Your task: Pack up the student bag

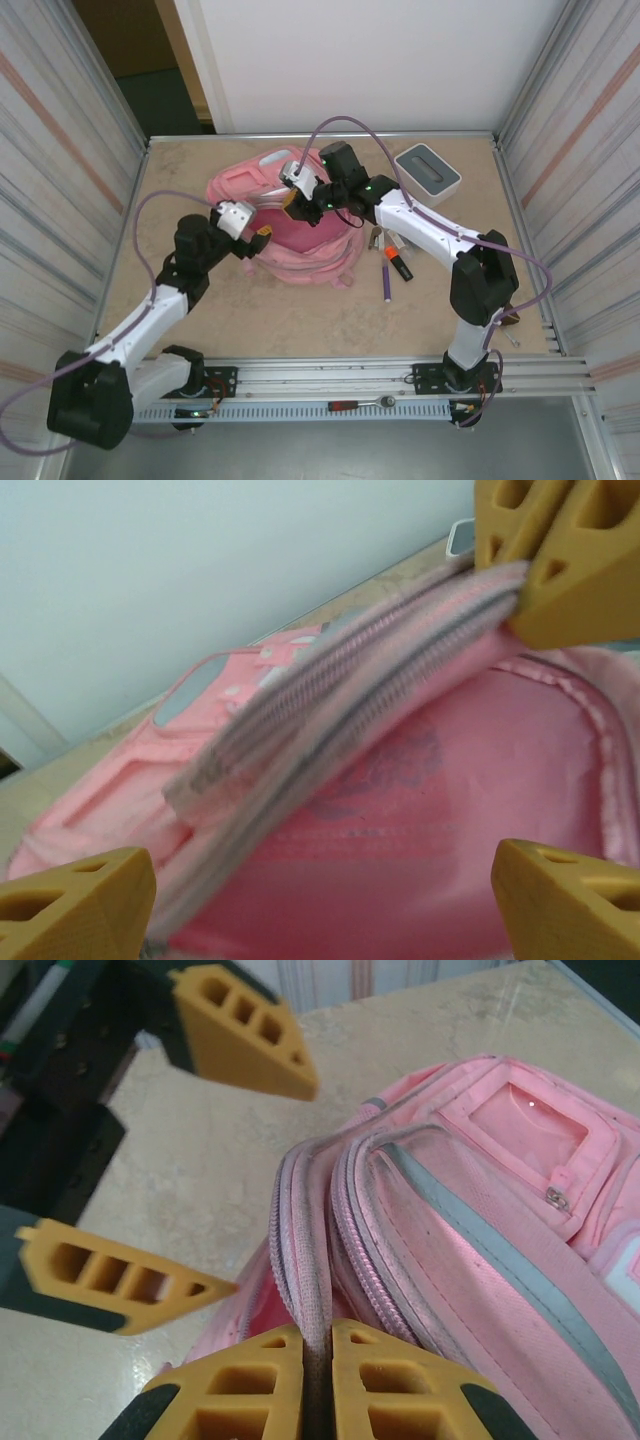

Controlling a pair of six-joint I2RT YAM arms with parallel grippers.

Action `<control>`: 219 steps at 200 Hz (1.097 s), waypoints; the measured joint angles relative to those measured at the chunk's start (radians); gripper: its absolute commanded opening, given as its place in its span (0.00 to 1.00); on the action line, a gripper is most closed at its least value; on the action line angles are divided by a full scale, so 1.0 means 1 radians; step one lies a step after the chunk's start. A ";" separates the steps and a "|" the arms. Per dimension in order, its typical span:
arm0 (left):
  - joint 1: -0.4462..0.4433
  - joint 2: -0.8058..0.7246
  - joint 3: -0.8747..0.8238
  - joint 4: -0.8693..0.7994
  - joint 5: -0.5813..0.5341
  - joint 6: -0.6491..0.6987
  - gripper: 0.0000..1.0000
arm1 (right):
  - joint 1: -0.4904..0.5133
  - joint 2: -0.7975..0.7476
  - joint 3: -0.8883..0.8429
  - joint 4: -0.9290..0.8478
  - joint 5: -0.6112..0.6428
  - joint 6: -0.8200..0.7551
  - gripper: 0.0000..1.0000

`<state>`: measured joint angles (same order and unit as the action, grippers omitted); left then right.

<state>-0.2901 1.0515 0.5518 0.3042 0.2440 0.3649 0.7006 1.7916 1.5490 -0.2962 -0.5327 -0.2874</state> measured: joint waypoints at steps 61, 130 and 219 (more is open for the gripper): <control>0.000 0.135 0.134 0.003 0.083 0.139 0.39 | -0.013 0.004 0.005 -0.005 -0.039 0.023 0.14; 0.050 0.194 0.164 0.001 0.107 0.082 0.00 | -0.165 -0.143 -0.141 0.011 0.057 0.286 0.91; 0.082 0.201 0.158 0.046 0.146 -0.030 0.00 | -0.570 -0.033 -0.291 -0.174 0.446 0.330 0.99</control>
<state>-0.2085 1.2530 0.7101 0.3504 0.3897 0.3351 0.1303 1.7584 1.2579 -0.4698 -0.0868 0.0425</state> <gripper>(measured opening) 0.105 0.990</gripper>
